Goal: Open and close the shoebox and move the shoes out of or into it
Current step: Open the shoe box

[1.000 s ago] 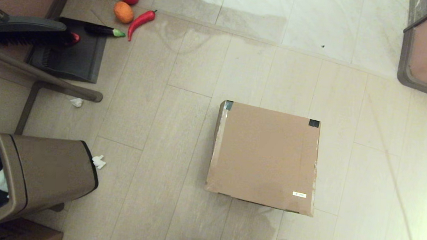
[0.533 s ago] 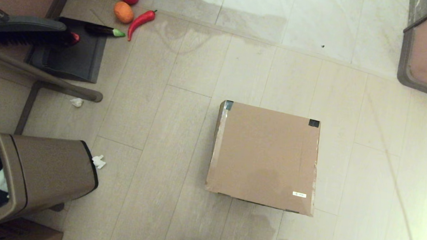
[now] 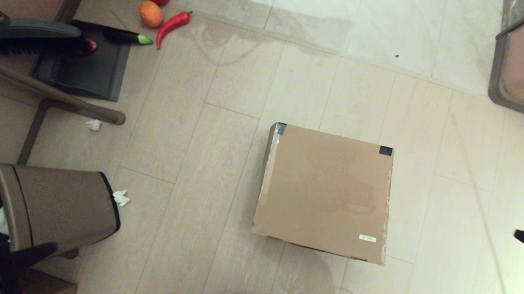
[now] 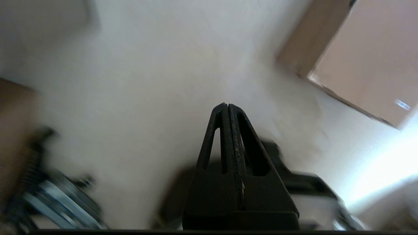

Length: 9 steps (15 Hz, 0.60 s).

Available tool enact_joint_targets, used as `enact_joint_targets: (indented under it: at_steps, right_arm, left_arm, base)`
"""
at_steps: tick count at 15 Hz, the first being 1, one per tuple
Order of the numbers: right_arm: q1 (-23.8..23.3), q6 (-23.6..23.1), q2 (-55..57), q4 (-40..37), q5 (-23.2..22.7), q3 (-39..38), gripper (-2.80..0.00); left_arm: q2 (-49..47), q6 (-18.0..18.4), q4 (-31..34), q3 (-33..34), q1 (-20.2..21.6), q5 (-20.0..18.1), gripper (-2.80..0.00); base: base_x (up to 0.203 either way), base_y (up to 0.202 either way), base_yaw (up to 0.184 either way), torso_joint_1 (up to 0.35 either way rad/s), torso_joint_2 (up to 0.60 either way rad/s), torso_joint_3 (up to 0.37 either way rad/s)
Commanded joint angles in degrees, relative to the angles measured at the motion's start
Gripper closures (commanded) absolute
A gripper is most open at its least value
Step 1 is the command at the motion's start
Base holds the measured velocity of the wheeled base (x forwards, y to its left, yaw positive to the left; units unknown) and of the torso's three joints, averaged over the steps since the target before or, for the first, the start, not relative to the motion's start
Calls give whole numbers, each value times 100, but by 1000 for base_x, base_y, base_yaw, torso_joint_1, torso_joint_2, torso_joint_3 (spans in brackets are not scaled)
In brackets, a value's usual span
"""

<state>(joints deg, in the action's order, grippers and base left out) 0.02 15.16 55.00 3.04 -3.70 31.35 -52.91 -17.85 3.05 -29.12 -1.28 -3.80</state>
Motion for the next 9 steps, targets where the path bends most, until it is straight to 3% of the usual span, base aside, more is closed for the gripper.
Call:
enact_joint_targets:
  at_steps: [1, 3, 5, 9]
  right_arm:
    - [3, 131, 1818, 469, -92, 191, 0]
    - [-7, 281, 2868, 1140, -503, 269, 0]
    - [-17, 345, 3611, 1560, -1000, 322, 0]
    - [-110, 337, 4825, 3106, -1275, 167, 0]
  left_arm:
    - [-2196, -177, -292, -493, -172, -606, 0]
    - [-3293, -359, -1060, -751, -508, -1080, 0]
    - [-4294, -635, -1926, -940, -1033, -1286, 0]
    - [-5876, -942, -3763, -1324, -1786, -1259, 0]
  base:
    - [0, 0, 0, 0, 0, 0]
    - [0, 0, 0, 0, 0, 0]
    - [0, 0, 0, 0, 0, 0]
    - [0, 0, 0, 0, 0, 0]
